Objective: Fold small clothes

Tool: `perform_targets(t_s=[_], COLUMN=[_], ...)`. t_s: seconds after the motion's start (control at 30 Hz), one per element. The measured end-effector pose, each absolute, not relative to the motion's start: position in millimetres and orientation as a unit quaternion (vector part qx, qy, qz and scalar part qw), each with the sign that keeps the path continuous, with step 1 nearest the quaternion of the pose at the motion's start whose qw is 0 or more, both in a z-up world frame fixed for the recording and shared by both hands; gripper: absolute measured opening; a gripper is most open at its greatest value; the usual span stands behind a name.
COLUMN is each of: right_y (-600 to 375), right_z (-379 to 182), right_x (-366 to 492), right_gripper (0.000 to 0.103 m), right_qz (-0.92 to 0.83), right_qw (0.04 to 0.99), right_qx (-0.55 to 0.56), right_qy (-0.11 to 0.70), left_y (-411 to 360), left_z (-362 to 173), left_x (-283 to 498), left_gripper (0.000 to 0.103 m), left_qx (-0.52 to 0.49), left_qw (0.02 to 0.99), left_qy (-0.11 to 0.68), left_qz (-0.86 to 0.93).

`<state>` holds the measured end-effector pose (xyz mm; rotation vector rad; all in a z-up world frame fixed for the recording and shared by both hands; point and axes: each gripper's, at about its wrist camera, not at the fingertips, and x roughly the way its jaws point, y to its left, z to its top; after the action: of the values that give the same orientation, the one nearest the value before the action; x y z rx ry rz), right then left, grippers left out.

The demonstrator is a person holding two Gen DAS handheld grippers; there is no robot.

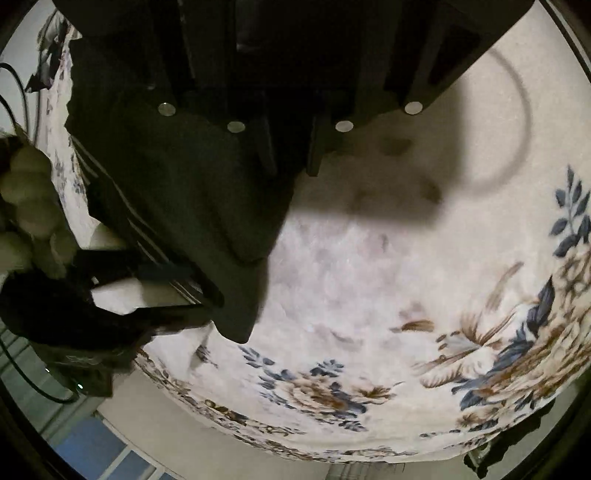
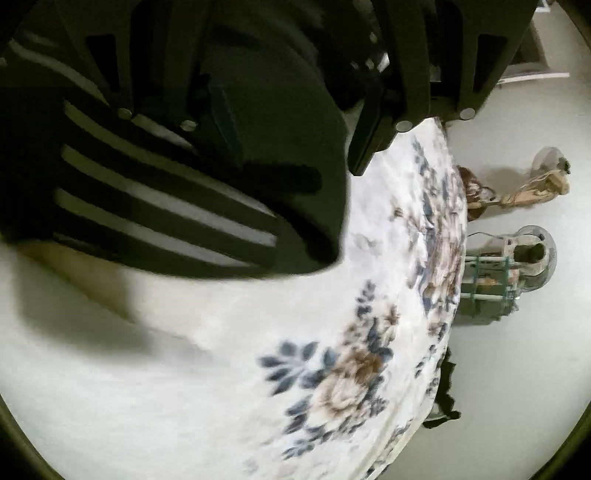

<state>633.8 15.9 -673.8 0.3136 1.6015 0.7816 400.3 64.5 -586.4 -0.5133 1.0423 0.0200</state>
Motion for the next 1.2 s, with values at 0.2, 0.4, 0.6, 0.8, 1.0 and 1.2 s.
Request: perform_targets(t_s=[0.2,0.4,0.6,0.8,1.0,1.2], right_y=[-11,2,26,10,2,-62], right_z=[-660,-678,-692,-671,-681,-633], right_x=[675,676,653,660,675,658], right_gripper=[0.000,0.052,0.043,0.002,0.002,0.056], right_qz=[0.255,0.319,0.335,0.281,0.258,0.246], right_qw=[0.685,0.580,0.577,0.657,0.644,0.647], right_qx=[0.199,0.204,0.156,0.151,0.146,0.237], right_qy=[0.653,0.721,0.729,0.683,0.705,0.681], left_y=[75,77,77,78,80,81], left_z=[-597,-594,-595,-598,-598,-561], left_x=[396,390,381,381,382,384], left_gripper=[0.012,0.012,0.012,0.012,0.012,0.018], left_qx=[-0.259,-0.253,-0.247,-0.239,-0.242,-0.199], left_qw=[0.826,0.827,0.826,0.827,0.824,0.830], left_qy=[0.500,0.502,0.507,0.508,0.511,0.521], left_qz=[0.001,-0.014,-0.016,-0.021,-0.020,0.030])
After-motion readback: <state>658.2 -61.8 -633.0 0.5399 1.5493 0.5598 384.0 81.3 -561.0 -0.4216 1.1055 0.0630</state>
